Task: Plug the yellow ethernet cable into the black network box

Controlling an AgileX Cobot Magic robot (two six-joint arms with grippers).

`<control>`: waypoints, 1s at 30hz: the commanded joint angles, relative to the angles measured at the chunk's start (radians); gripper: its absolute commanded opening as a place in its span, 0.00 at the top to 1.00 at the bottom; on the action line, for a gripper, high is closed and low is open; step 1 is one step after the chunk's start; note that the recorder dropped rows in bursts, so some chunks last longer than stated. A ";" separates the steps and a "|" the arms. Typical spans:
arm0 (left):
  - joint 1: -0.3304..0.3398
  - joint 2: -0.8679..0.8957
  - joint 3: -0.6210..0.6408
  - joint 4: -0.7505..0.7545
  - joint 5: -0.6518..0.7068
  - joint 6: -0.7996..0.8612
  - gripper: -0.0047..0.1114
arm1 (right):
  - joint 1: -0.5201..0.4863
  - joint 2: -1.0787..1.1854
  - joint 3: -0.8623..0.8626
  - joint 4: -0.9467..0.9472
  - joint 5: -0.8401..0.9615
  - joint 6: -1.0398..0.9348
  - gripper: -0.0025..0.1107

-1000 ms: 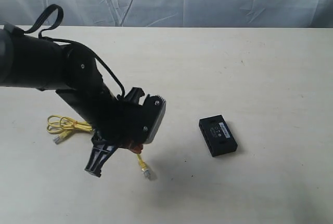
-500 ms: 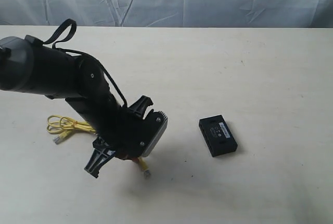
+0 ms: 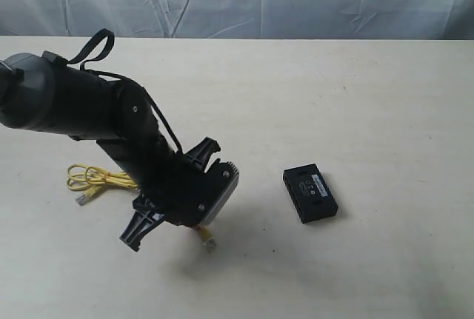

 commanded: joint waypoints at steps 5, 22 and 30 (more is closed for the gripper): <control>-0.006 -0.050 0.008 0.044 -0.017 0.004 0.79 | -0.007 -0.006 0.004 -0.003 -0.015 -0.003 0.99; -0.005 -0.001 0.008 0.089 -0.030 0.069 0.78 | -0.007 -0.006 0.004 -0.003 -0.015 -0.003 0.99; -0.005 -0.002 0.008 0.056 -0.026 -0.013 0.96 | -0.007 -0.006 0.004 -0.003 -0.015 -0.003 0.99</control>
